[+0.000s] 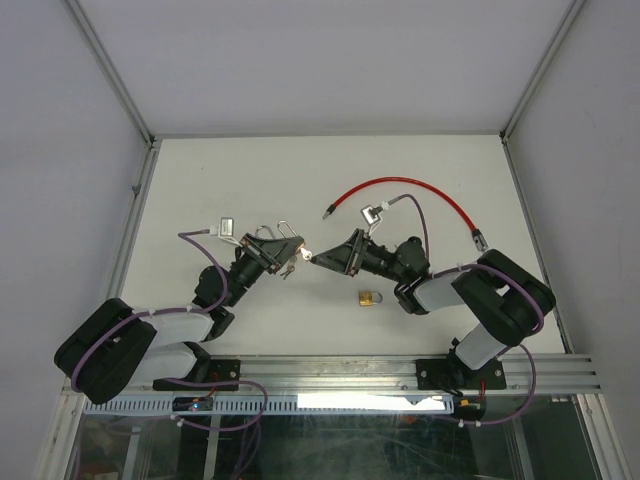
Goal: Unlock with the key
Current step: Unlock the lock.
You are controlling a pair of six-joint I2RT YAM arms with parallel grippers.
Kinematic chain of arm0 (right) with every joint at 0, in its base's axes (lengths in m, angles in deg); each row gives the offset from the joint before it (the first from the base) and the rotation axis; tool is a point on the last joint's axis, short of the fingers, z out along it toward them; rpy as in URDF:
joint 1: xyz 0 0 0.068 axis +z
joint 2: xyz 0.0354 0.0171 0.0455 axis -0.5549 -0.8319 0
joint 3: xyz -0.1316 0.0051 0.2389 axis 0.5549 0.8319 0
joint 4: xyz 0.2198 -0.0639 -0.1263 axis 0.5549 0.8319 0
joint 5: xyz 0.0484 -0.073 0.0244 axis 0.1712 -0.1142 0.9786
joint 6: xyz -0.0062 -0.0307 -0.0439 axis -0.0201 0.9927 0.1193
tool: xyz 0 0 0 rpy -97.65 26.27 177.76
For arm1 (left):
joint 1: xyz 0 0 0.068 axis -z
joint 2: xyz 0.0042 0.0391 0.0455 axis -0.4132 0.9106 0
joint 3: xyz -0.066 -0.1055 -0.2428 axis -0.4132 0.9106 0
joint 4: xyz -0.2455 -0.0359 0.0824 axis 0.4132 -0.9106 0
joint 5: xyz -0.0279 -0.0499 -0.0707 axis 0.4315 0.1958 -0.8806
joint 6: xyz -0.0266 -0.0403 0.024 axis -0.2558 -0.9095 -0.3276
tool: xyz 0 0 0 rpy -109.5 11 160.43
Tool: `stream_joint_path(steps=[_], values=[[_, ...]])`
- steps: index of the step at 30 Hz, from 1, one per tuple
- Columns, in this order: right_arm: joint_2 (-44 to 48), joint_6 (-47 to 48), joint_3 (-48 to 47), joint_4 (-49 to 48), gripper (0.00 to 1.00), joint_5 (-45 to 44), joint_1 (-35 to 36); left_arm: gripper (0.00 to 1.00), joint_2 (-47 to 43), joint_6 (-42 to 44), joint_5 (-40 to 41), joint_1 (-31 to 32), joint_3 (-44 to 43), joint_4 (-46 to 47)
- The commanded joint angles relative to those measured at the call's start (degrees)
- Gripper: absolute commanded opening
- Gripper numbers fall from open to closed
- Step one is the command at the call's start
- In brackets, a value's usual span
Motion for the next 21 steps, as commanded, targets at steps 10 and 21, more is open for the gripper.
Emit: stream_joint_path(steps=[10, 21], values=[[0.95, 3.22, -3.80, -0.32, 0.35, -2.79, 1.44, 0.00, 0.87, -4.53, 0.22, -0.46, 0.09, 9.48], [2.69, 4.45, -4.56, 2.51, 0.29, -2.99, 2.17, 0.00, 2.94, -5.45, 0.07, -0.50, -0.35, 10.45]])
